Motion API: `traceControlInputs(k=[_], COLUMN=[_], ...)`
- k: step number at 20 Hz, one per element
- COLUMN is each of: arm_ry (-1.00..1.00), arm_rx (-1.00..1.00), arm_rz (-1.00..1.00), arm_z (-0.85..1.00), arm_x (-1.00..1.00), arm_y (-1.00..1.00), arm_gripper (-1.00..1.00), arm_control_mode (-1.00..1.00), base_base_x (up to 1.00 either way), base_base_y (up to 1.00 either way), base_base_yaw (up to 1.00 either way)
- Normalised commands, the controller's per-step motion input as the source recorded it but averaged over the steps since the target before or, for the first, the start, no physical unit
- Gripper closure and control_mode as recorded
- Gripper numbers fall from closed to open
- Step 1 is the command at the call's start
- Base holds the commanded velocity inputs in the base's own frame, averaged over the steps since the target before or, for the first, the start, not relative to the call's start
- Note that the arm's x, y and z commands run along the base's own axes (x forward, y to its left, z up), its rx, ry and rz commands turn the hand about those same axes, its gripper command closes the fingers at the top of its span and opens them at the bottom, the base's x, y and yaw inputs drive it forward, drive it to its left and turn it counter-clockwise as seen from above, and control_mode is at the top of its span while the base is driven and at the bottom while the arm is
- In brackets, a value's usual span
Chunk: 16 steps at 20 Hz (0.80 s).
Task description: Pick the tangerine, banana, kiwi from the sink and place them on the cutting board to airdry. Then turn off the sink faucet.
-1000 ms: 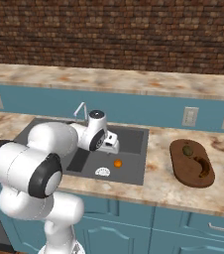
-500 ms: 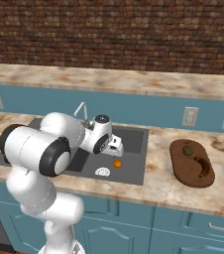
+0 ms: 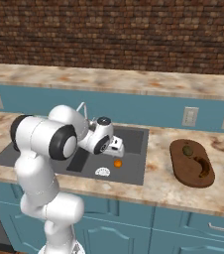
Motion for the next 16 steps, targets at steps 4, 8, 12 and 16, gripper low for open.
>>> traceControlInputs(k=[4,8,12,16], arm_ry=[0.00,0.00,0.00,0.00], arm_rx=[0.00,0.00,0.00,0.00], arm_rz=[0.00,0.00,0.00,0.00], arm_z=[-0.28,-0.28,-0.29,-0.29], arm_x=[0.28,0.23,0.25,0.27], arm_y=[-0.02,-0.08,-0.13,-0.05], arm_gripper=[-1.00,-1.00,-1.00,-1.00], arm_control_mode=[-1.00,-1.00,-1.00,-1.00], base_base_x=[0.00,0.00,0.00,0.00], base_base_y=[0.00,0.00,0.00,0.00], base_base_yaw=[0.00,0.00,0.00,0.00])
